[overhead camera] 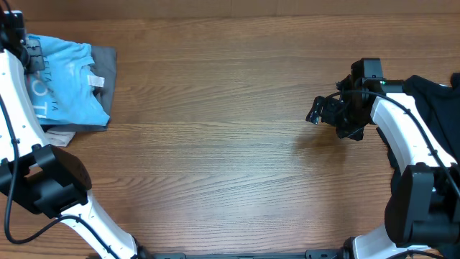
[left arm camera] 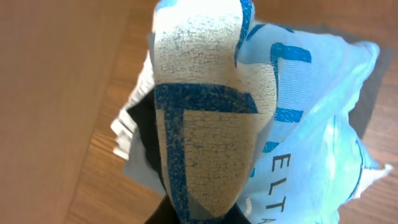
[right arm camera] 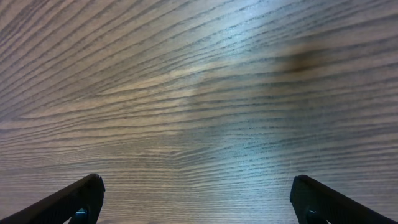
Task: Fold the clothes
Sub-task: 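Release the shirt on the stack and lift the left gripper away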
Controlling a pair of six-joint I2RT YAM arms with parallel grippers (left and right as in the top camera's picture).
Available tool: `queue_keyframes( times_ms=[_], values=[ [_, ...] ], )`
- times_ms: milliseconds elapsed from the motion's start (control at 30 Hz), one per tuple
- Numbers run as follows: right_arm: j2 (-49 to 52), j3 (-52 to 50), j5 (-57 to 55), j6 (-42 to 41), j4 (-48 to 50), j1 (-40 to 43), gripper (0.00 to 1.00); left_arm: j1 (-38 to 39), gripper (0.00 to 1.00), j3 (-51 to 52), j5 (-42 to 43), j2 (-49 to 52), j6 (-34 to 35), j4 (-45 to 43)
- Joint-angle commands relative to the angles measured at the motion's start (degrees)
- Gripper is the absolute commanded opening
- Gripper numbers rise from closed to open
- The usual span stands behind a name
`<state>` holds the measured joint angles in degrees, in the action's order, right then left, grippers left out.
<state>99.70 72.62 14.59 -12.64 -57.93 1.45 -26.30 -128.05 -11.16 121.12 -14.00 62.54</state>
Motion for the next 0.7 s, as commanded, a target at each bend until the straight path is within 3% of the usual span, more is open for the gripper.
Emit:
queue_keyframes(
  times_ms=[0,67,167,233,600,667],
  values=[
    [0.2,0.09,0.04,-1.01,-0.35,-0.11,1.0,-1.05,0.09,-2.1,0.74,0.09,-1.73,-1.66],
    [0.2,0.09,0.04,-0.98,-0.79,-0.11,1.0,-1.4,0.1,-2.08,0.79,0.17,-1.99,-1.84],
    [0.2,0.09,0.04,-1.01,-1.16,-0.11,1.0,-1.84,0.22,-1.88,0.74,0.52,-3.26,-2.73],
    [0.2,0.09,0.07,-1.16,-1.36,-0.11,1.0,-2.25,0.24,-1.4,0.7,0.72,-3.39,-4.04],
    [0.2,0.09,0.07,-2.67,-3.89,-0.11,1.0,-6.36,0.2,-1.38,-0.15,5.79,-4.83,-8.92],
    [0.2,0.09,0.07,-2.67,-4.13,-0.11,1.0,-7.19,0.24,-1.38,-0.04,5.97,-2.25,-8.76]
  ],
)
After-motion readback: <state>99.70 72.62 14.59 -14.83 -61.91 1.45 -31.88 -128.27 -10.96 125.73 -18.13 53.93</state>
